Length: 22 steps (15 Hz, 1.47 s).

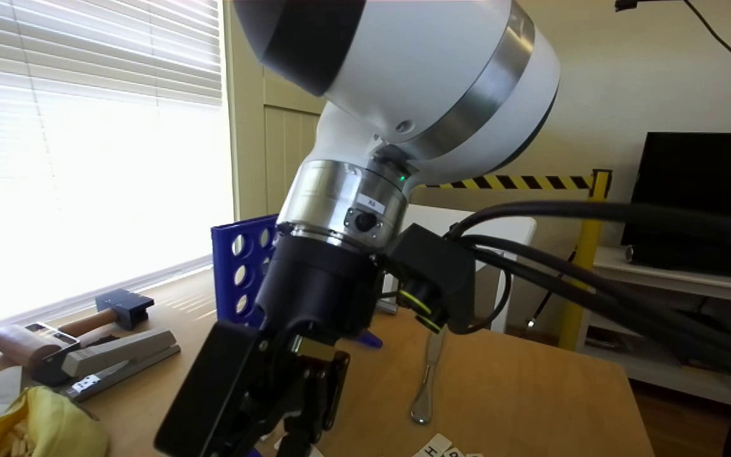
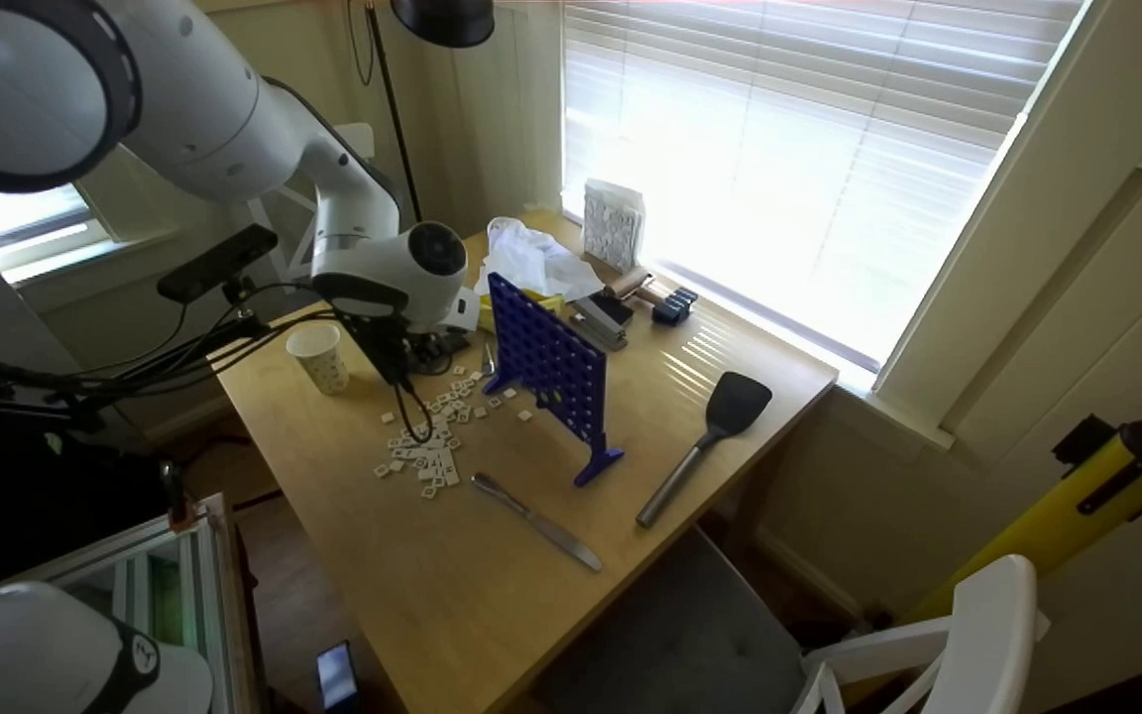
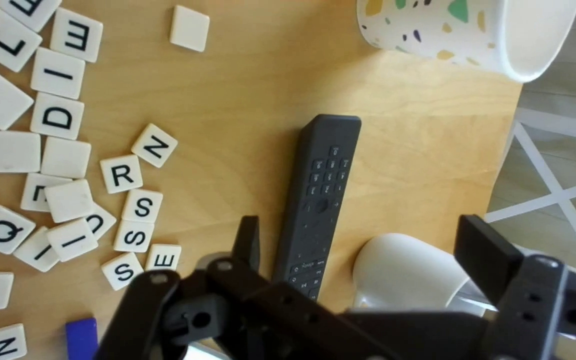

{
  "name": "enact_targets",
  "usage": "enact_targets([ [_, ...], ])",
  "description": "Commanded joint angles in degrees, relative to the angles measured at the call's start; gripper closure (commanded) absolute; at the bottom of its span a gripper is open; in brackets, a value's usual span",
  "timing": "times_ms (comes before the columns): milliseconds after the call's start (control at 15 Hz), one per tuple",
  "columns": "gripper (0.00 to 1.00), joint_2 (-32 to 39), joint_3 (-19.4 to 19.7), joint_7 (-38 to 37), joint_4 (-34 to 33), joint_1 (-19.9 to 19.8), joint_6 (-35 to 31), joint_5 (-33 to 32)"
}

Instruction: Move the black remote control to the right.

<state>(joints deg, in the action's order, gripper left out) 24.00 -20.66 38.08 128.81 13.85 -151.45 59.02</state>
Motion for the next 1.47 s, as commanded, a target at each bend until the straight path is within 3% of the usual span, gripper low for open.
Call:
enact_targets([
  [0,0.0,4.39,0.7,-0.73,-2.09,2.06,-1.91,-5.63],
  [400,0.0,12.33,-1.98,-5.45,-7.76,4.68,-8.78,-10.56],
  [733,0.0,15.97,-2.69,-15.55,-11.35,7.49,-16.91,-17.42],
  [1000,0.0,15.36,1.39,-28.29,-10.78,10.91,-20.02,-28.68],
  [1400,0.0,15.65,6.66,-44.36,-11.52,15.06,-18.19,-41.83],
])
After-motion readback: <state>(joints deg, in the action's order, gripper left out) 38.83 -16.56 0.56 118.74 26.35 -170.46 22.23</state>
